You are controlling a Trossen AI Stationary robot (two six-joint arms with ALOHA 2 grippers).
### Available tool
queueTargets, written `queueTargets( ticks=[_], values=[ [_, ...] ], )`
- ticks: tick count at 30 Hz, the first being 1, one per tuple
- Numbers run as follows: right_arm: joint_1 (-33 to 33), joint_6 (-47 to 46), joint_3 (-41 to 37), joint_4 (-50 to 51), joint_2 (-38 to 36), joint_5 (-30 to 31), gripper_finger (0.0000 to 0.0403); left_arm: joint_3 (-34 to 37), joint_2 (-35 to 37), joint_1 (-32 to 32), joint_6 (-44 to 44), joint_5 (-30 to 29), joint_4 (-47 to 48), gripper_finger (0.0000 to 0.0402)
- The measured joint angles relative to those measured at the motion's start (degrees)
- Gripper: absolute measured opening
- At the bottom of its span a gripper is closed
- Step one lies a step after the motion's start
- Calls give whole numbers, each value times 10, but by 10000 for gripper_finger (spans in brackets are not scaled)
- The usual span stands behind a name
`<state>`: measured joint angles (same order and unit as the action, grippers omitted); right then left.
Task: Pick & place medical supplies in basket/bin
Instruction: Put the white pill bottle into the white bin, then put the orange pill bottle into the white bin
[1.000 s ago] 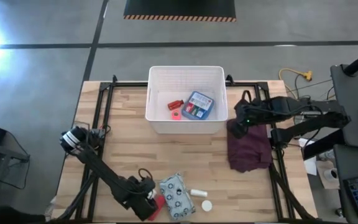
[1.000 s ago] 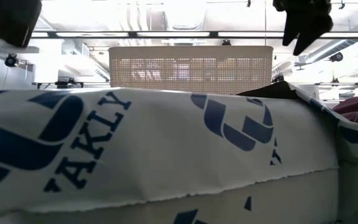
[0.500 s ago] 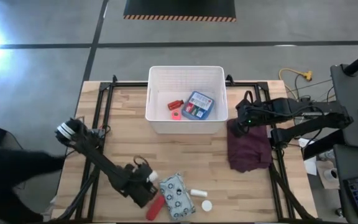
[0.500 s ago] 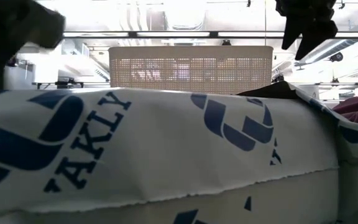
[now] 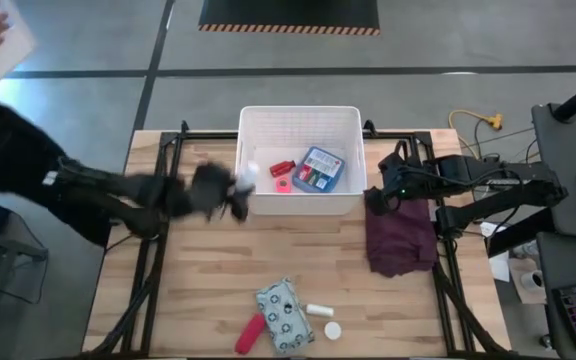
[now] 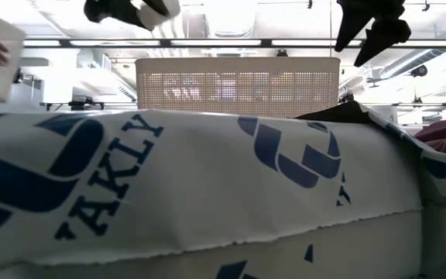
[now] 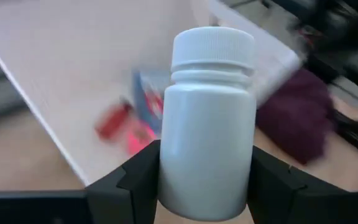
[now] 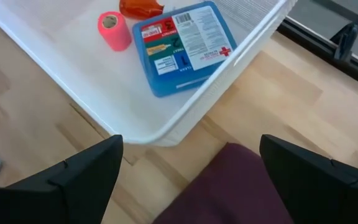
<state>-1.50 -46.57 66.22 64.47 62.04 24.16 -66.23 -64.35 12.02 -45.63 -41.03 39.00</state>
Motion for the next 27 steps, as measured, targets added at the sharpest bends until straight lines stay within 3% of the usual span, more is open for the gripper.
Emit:
queueTargets(
  ticks=[3, 6, 9, 11, 14, 19, 27],
  values=[
    [0, -8, 0, -1, 0, 0, 368, -5, 12, -134, 129, 83, -54, 195],
    [0, -22, 0, 0, 0, -2, 368, -13, 6, -245, 164, 193, -79, 232],
    [0, -28, 0, 1, 0, -4, 368, -24, -15, -304, 164, 298, -88, 267],
    [0, -24, 0, 1, 3, -14, 368, -39, -27, -311, 166, 334, -77, 283],
    [-5, 32, -4, 2, 9, -72, 368, -61, -21, -275, 195, 336, -33, 287],
    [-65, 118, -28, -11, 30, -177, 368, -69, -1, -130, 183, 334, 48, 271],
    [-249, 158, -65, -86, 90, -159, 368, -38, 0, 104, 44, 189, 62, 244]
  ],
)
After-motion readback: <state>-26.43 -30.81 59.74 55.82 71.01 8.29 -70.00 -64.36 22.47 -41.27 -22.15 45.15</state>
